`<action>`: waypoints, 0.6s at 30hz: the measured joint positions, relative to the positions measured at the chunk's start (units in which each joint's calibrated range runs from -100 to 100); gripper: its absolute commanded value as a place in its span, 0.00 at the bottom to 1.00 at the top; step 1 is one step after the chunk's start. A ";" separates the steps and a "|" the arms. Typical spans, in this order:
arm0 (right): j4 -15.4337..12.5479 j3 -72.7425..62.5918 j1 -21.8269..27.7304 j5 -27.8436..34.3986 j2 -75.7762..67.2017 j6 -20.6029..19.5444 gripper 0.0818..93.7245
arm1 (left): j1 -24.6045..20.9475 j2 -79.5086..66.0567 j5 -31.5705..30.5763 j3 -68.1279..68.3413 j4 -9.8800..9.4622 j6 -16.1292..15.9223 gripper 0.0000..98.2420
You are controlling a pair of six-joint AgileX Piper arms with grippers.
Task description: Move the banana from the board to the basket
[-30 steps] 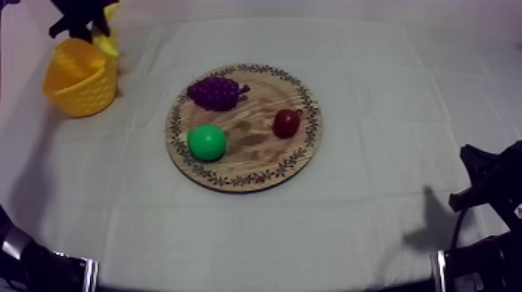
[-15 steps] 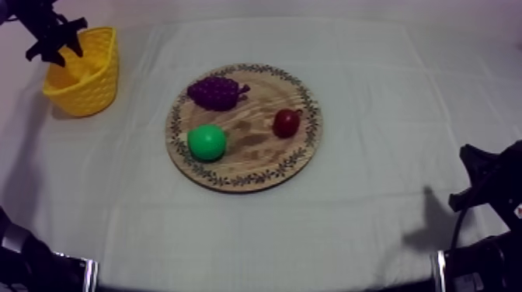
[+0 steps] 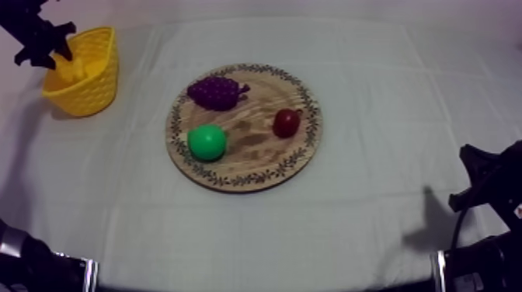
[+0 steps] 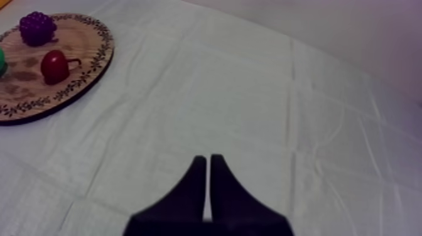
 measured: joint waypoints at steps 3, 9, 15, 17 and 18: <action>0.00 0.00 0.00 0.00 0.00 0.00 0.00 | 0.18 -3.11 -2.80 3.74 0.11 0.03 0.24; 0.00 0.00 -0.10 0.00 0.00 0.00 0.00 | 1.21 -10.36 -8.39 12.23 -0.05 0.16 0.15; 0.00 0.00 -0.10 0.00 0.00 0.00 0.00 | 2.17 -19.94 -15.70 22.71 -0.65 0.58 0.10; 0.00 0.00 -0.10 0.00 0.00 0.00 0.00 | 2.34 -22.97 -18.63 26.45 -0.94 0.77 0.09; 0.00 0.00 -0.10 0.00 0.00 0.00 0.00 | 2.39 -24.71 -20.17 28.63 -1.13 0.91 0.08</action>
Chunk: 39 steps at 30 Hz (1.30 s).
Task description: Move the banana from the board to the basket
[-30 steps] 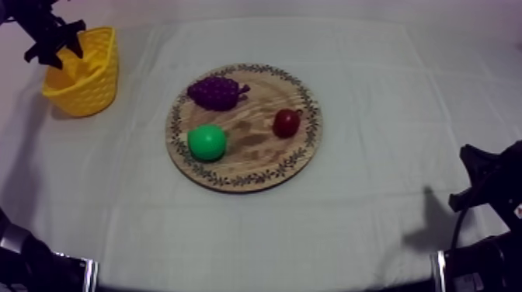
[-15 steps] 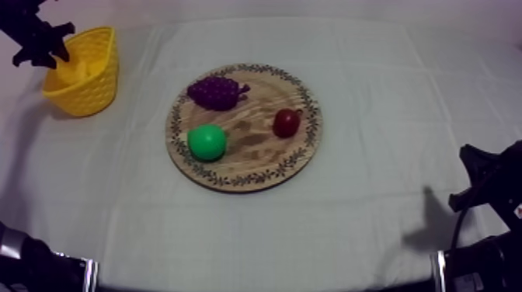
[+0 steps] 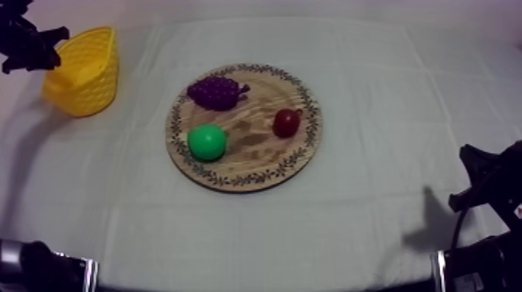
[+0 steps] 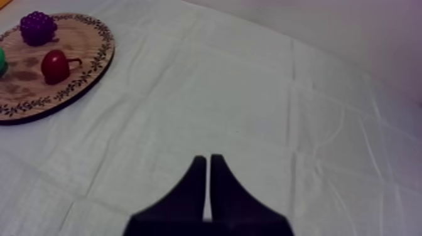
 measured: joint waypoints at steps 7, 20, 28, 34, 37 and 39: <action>0.00 0.00 0.00 0.00 0.00 0.00 0.00 | 0.58 -11.99 -11.22 14.72 -1.39 0.49 0.03; 0.00 0.00 0.00 0.00 0.00 0.00 0.00 | 4.97 -36.64 -28.74 44.02 -11.47 4.49 0.00; 0.00 0.00 -0.03 0.00 0.00 0.00 0.00 | 8.36 -55.39 -29.98 60.48 -18.19 8.50 0.00; 0.00 0.00 -0.03 0.09 0.00 0.00 0.00 | 10.72 -68.61 -27.71 68.12 -18.12 6.50 0.00; 0.00 0.00 -0.03 0.00 0.00 0.00 0.00 | 11.67 -75.52 -25.35 70.66 -18.02 6.00 0.00; 0.00 0.00 -0.03 0.00 0.00 0.00 0.00 | 12.24 -79.61 -23.36 72.01 -17.72 5.76 0.00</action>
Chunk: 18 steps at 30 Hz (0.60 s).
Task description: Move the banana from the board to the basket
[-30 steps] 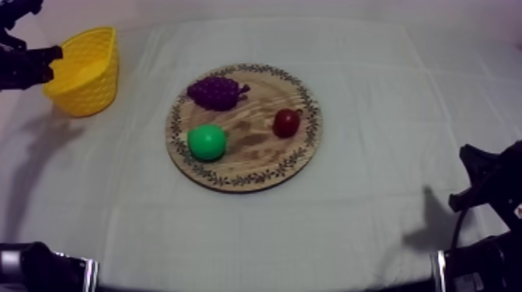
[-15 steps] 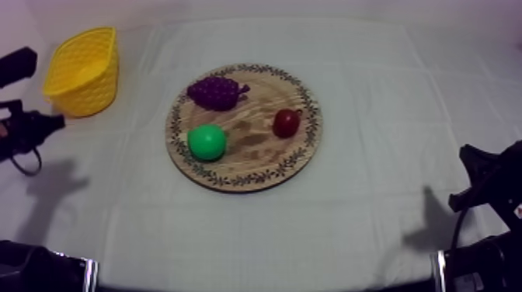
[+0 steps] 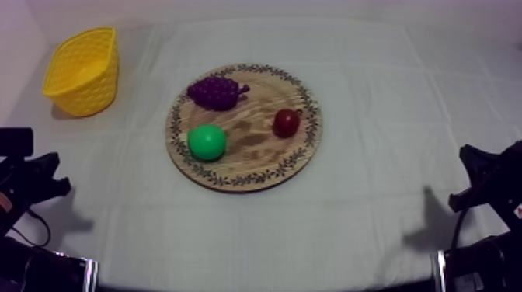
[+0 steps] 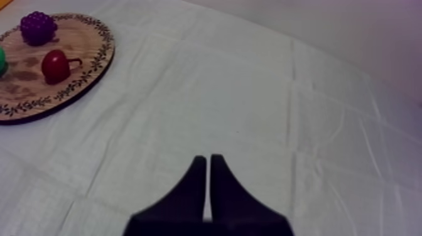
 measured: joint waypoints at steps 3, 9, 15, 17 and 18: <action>0.00 0.00 -0.02 0.00 0.00 0.00 0.00 | 0.80 -6.41 3.55 0.87 2.09 -1.63 0.00; 0.00 0.00 -0.05 0.00 0.00 0.00 0.00 | 1.04 -16.49 8.61 0.93 5.35 -6.67 0.00; 0.00 0.00 -0.05 0.00 0.00 0.00 0.00 | 0.20 -19.30 10.66 0.78 7.21 -7.60 0.00; 0.00 0.00 -0.05 0.00 0.00 0.00 0.00 | 0.04 -19.37 11.06 0.98 7.43 -6.40 0.00; 0.00 0.00 -0.05 0.00 0.00 0.00 0.00 | 0.04 -19.43 11.30 1.08 7.50 -5.67 0.00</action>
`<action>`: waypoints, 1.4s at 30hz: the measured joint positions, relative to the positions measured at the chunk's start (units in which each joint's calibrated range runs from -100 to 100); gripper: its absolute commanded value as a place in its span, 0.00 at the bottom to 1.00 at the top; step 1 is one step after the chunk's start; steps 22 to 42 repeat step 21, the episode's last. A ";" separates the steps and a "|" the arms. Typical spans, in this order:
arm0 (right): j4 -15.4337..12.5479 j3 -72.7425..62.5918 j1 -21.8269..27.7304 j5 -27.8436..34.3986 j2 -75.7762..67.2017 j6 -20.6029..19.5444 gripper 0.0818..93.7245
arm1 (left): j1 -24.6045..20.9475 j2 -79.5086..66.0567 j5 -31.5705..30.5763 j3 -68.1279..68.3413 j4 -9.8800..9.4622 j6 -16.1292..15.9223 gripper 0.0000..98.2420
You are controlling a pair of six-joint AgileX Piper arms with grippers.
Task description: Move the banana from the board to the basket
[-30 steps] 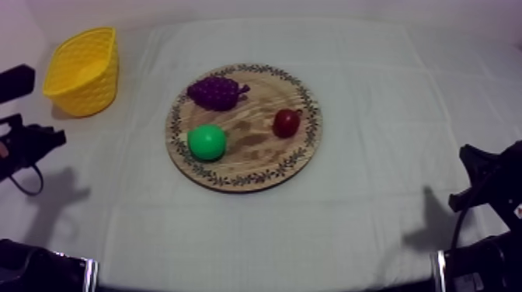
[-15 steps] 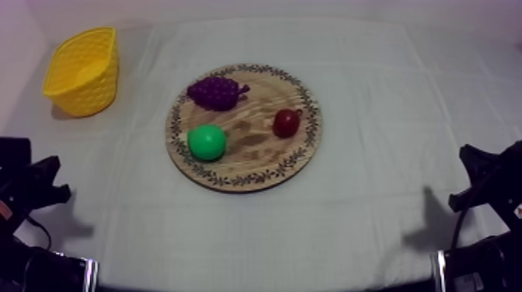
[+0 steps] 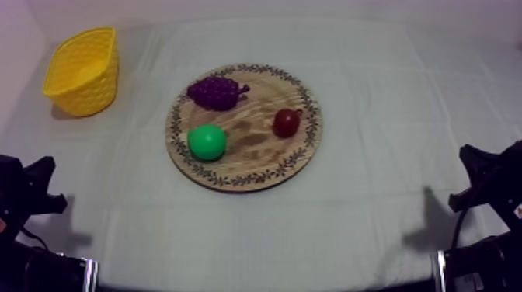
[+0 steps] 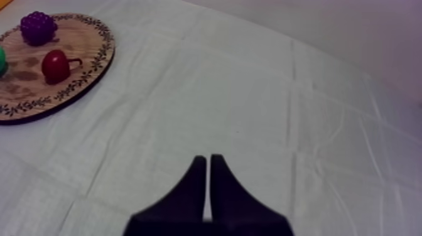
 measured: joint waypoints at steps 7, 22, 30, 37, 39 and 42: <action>0.00 0.00 -0.05 0.00 0.00 -0.04 0.00 | -0.21 -0.10 -2.89 1.41 1.34 1.37 0.00; 0.00 0.00 -0.05 0.00 0.00 -0.04 0.00 | -0.26 -0.06 -3.94 1.78 2.15 7.85 0.00; 0.00 0.00 -0.05 0.00 0.00 -0.04 0.00 | -0.26 -0.06 -3.94 1.78 2.15 7.85 0.00; 0.00 0.00 -0.05 0.00 0.00 -0.04 0.00 | -0.26 -0.06 -3.94 1.78 2.15 7.85 0.00; 0.00 0.00 -0.05 0.00 0.00 -0.04 0.00 | -0.26 -0.06 -3.94 1.78 2.15 7.85 0.00; 0.00 0.00 -0.05 0.00 0.00 -0.04 0.00 | -0.26 -0.06 -3.94 1.78 2.15 7.85 0.00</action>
